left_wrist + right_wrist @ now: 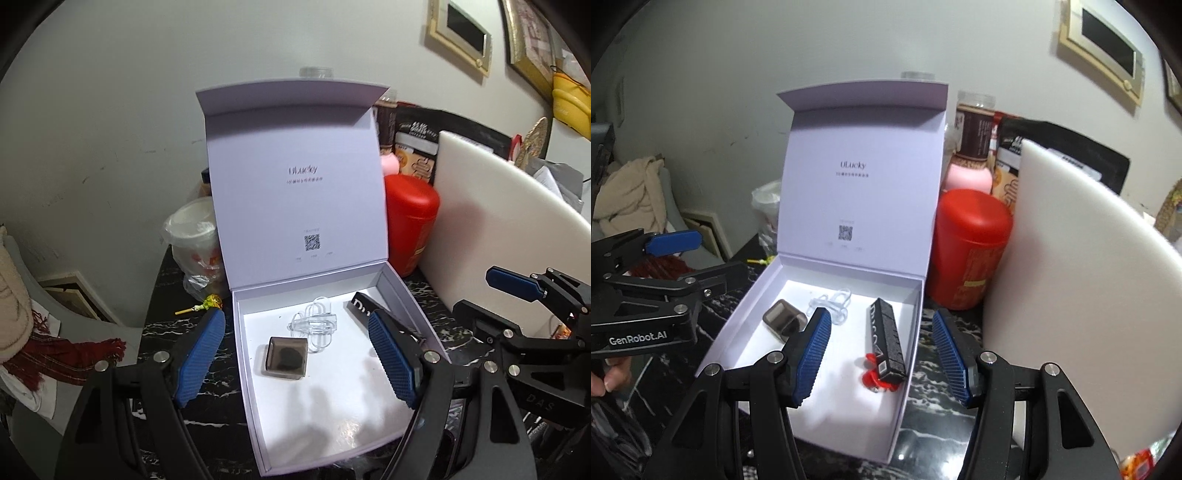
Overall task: Organize rigid objects
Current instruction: 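Withdraw both tools from the white box back toward the table clutter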
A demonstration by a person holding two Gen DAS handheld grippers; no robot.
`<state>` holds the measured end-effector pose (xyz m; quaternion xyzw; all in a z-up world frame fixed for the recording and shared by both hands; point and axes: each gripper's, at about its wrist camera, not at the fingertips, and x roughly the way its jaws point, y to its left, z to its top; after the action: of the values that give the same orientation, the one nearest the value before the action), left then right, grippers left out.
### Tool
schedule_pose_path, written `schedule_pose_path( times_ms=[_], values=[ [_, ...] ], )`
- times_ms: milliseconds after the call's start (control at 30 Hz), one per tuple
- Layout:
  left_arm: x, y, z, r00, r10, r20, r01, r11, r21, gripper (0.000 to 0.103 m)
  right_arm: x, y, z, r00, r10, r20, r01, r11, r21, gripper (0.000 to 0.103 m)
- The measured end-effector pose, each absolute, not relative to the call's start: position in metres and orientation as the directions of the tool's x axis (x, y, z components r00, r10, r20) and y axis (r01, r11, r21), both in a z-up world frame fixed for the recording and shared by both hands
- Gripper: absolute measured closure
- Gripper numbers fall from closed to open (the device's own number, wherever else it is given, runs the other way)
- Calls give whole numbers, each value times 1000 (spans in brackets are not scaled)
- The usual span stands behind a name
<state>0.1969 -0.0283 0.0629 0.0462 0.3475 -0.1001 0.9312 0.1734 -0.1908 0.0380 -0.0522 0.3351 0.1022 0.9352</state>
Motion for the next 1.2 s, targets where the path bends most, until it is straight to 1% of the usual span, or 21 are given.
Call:
schedule_pose_path(
  times_ms=[367,567,933,1200],
  values=[
    [153,-37,82,762,-167,-626,237,971,30,23,126,-197,61,792,145,-594,-208,977,-39,46],
    [128,-40,84,763,-184,-619,249,968,19,23,101,-200,66,799,131,-587,-197,979,-49,46],
    [88,-37,81,763,-192,-618,256,966,17,23,58,-197,63,802,120,-585,-189,980,-58,45],
    [66,-30,67,744,-195,-640,262,965,11,23,32,-189,52,789,133,-600,-207,977,-56,45]
  ],
)
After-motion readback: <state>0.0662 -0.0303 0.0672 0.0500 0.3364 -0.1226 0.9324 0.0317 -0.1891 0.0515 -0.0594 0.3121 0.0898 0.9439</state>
